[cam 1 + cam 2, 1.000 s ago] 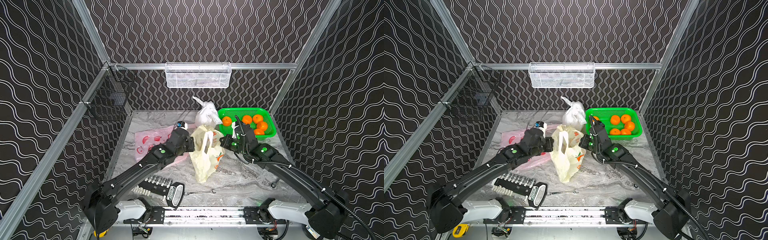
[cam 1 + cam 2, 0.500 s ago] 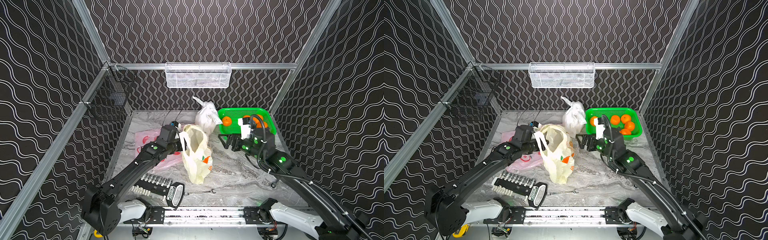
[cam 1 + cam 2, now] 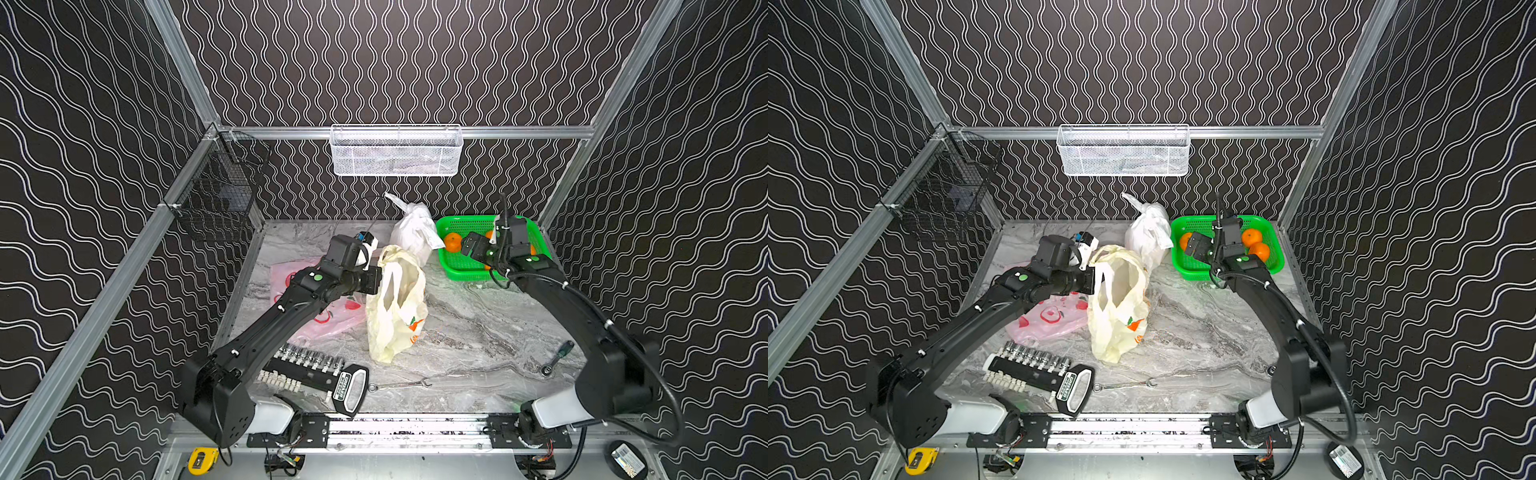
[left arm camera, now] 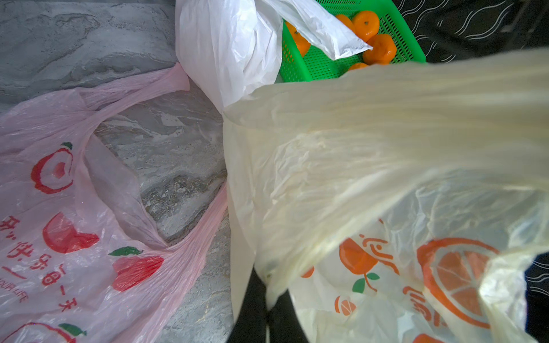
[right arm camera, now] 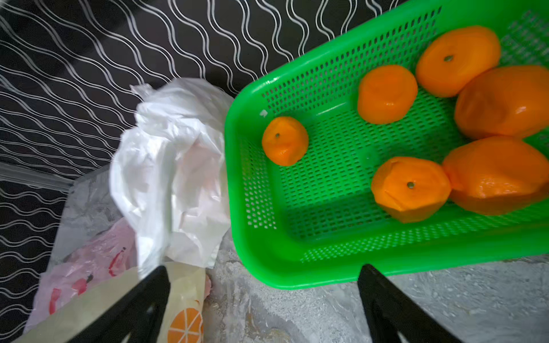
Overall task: Place the oranges into plastic bags & tie knots
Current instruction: Pick up the orange from the basket.
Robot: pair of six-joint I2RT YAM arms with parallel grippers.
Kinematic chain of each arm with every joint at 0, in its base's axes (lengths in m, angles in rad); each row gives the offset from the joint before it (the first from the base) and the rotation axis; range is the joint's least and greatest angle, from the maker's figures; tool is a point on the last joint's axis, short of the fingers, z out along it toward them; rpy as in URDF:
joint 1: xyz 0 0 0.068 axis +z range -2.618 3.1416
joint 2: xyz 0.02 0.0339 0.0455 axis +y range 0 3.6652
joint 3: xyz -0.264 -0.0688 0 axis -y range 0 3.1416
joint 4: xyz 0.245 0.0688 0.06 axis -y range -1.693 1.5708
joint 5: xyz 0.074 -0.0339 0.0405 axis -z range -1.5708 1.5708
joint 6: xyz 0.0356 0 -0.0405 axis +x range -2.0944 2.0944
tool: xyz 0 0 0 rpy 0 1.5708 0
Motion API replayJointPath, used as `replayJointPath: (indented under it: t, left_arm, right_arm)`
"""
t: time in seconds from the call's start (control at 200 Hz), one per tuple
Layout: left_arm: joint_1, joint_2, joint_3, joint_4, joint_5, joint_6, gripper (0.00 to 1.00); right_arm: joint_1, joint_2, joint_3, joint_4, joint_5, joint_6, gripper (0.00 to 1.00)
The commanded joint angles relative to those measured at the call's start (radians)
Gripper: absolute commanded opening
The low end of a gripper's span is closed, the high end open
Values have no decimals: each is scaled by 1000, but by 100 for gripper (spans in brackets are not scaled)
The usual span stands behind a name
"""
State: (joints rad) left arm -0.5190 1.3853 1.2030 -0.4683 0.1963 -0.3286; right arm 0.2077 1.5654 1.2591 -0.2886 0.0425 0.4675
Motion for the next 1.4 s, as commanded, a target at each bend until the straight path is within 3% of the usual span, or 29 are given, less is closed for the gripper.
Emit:
replayJointPath:
  t: [0.0,0.145,0.28,0.49,0.711,0.976,1.101,1.396]
  left_arm:
    - [1,10,15,-17,21,33,0]
    - [1,27,23,-15,28,26,0]
    - [1,27,21,-9,28,22,0]
    - [1,34,21,-4,44,16,0]
    - [1,35,15,-3,48,10,0]
    - [2,33,13,-6,53,8,0]
    - [2,29,10,-10,53,9,0]
    - [2,43,13,-1,64,5,0]
  right_arm:
    - [-82,130,85,23,-128,45,100]
    - [-117,366,298,-68,-203,80,100]
    - [-120,511,425,-86,-208,142,96]
    - [-105,737,708,-265,-167,172,92]
    - [-72,835,847,-318,-116,162,92]
    - [-30,1006,1132,-494,-11,136,91]
    - [-22,1052,1206,-553,27,119,86]
    - [-21,998,1163,-562,72,96,65]
